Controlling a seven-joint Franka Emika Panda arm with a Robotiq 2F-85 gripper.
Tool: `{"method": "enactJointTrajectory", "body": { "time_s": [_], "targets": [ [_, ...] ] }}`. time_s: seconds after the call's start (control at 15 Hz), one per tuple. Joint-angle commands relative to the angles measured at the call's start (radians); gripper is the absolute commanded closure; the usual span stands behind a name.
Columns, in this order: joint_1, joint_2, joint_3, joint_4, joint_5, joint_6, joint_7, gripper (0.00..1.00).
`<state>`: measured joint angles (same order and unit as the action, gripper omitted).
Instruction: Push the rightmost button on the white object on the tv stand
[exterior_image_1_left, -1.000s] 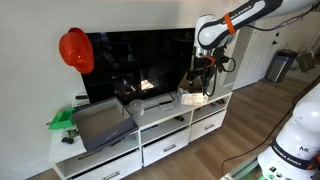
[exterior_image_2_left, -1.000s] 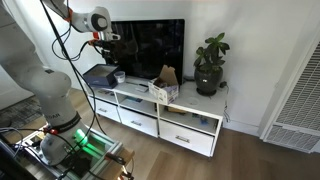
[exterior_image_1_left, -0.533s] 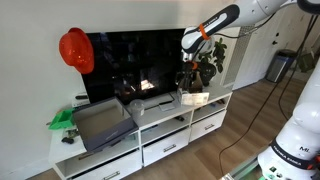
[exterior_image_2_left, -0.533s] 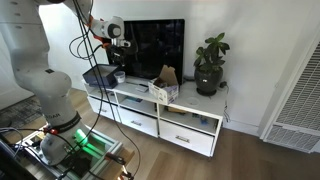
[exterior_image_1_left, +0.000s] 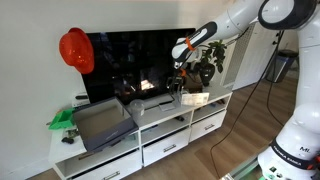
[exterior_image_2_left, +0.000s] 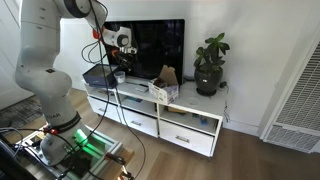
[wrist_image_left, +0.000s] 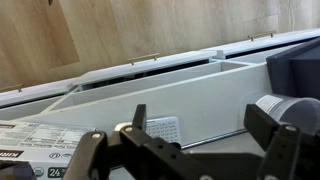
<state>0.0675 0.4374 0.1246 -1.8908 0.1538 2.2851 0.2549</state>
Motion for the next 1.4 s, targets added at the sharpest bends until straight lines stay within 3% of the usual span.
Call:
{"method": "enactJointTrajectory", "body": {
  "time_s": [0.0,0.53,0.8,0.87,0.93,1.33],
  "targets": [
    [0.019,0.017,-0.024,0.007,0.011,0.005,-0.008,0.00],
    [0.021,0.017,-0.025,0.011,0.011,0.005,-0.008,0.00],
    [0.011,0.136,-0.048,0.121,0.007,-0.016,-0.005,0.00],
    [0.015,0.172,-0.062,0.153,0.000,-0.014,0.013,0.25],
    [0.013,0.199,-0.069,0.178,0.004,-0.013,0.018,0.26],
    [-0.002,0.372,-0.095,0.347,0.007,-0.033,0.008,0.70]
  ]
}}
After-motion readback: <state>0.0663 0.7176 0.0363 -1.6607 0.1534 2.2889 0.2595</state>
